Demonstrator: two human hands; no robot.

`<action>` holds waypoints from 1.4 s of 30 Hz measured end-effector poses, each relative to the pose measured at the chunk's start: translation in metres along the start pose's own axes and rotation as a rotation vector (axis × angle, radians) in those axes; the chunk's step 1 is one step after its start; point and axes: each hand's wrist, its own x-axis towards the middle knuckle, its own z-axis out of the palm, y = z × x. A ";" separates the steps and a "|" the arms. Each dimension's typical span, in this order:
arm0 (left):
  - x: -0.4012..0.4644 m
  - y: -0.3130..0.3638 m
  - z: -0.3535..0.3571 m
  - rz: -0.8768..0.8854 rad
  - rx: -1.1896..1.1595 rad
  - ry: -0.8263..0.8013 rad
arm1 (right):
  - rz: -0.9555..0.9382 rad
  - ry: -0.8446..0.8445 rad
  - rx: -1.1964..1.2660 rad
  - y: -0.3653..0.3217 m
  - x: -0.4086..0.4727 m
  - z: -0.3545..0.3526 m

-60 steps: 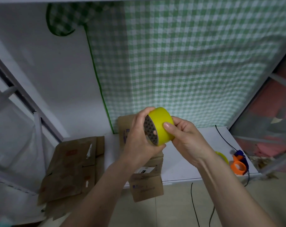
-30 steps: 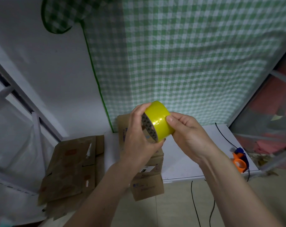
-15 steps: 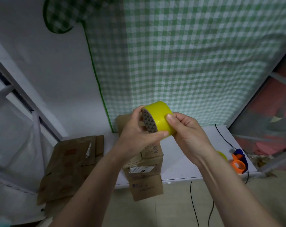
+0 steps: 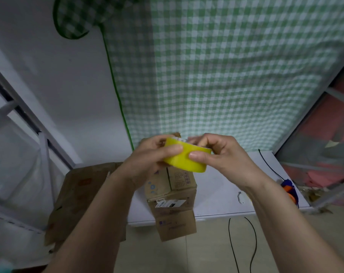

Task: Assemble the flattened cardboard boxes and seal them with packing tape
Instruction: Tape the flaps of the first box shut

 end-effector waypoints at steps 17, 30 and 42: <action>0.000 -0.005 0.027 -0.153 -0.266 -0.038 | 0.077 -0.081 0.254 0.010 -0.002 -0.010; 0.004 -0.006 0.037 -0.100 -0.280 0.064 | 0.125 0.083 0.161 0.005 0.001 -0.004; 0.000 -0.003 0.039 -0.012 -0.157 0.156 | 0.104 0.001 0.137 0.009 0.003 -0.006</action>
